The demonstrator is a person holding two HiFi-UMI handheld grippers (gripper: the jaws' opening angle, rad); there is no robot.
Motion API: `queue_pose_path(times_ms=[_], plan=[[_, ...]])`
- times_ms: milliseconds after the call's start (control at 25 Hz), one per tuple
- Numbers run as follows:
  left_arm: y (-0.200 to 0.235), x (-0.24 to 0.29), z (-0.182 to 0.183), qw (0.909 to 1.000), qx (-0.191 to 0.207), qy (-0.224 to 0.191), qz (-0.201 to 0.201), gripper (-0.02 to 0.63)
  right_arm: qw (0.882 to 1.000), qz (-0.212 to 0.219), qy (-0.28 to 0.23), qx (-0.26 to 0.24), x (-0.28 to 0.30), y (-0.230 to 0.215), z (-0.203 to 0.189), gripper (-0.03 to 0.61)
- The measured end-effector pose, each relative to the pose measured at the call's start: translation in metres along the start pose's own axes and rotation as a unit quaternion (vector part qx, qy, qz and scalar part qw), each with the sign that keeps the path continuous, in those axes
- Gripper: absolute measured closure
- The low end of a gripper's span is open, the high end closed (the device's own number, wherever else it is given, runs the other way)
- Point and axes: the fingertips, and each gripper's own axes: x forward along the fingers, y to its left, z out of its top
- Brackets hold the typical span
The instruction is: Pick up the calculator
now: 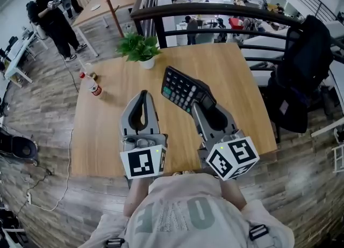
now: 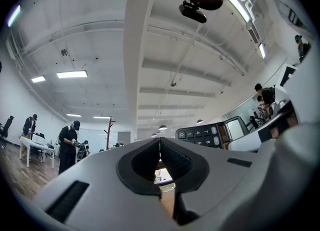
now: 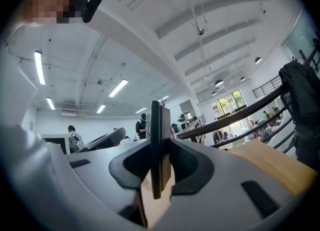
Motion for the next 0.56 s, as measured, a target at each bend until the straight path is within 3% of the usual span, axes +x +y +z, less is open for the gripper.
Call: queue_pose_path(times_ms=[400, 560], plan=[[0.006, -0.002, -0.004, 0.9999, 0.005, 0.002, 0.012, 0.604, 1.000, 0.019, 0.017, 0.004, 0.008, 0.003, -0.015, 0.479], [0.009, -0.003, -0.002, 0.9998, -0.013, -0.001, 0.015, 0.604, 1.000, 0.021, 0.022, 0.004, 0.009, 0.005, -0.014, 0.479]])
